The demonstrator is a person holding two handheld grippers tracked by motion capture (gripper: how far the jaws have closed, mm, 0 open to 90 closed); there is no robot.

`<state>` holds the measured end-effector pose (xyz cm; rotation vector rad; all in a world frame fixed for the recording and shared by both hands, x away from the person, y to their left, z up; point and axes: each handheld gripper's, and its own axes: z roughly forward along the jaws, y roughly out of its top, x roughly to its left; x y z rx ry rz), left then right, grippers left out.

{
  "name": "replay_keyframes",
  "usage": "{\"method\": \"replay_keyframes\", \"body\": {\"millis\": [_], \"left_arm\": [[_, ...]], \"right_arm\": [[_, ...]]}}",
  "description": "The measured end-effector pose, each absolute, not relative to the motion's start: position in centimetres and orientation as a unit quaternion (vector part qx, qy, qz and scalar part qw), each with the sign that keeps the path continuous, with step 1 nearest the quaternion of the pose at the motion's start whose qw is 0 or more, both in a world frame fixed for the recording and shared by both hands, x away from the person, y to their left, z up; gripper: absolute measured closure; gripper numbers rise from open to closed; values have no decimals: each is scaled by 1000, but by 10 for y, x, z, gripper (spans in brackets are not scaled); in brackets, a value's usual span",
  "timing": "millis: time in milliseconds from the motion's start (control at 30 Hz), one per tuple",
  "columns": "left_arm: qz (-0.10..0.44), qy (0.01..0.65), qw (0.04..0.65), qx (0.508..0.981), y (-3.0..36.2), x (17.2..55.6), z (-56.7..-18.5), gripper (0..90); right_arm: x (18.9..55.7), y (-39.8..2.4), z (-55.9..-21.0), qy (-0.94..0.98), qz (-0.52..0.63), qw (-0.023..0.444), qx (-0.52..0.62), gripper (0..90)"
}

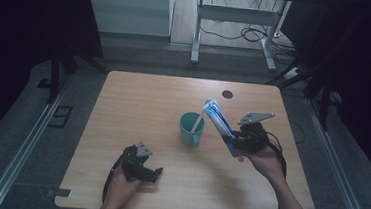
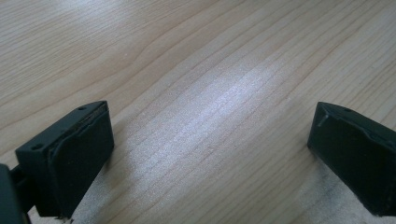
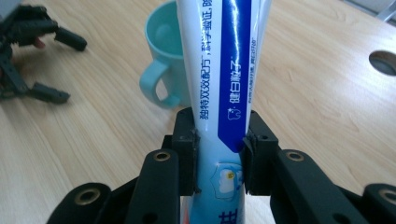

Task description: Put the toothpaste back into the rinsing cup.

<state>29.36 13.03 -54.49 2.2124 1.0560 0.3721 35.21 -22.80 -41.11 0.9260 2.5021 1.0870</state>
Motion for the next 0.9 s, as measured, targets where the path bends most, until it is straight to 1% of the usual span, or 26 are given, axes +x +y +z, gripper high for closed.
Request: {"method": "replay_keyframes", "body": {"millis": [333, 900], "left_arm": [[142, 403, 325, 844, 130, 294, -545, 5], [142, 403, 325, 844, 130, 294, -545, 5]], "right_arm": [[358, -214, -410, 848, 404, 142, 313, 703], [372, -196, -407, 831, 434, 148, 314, 703]]}}
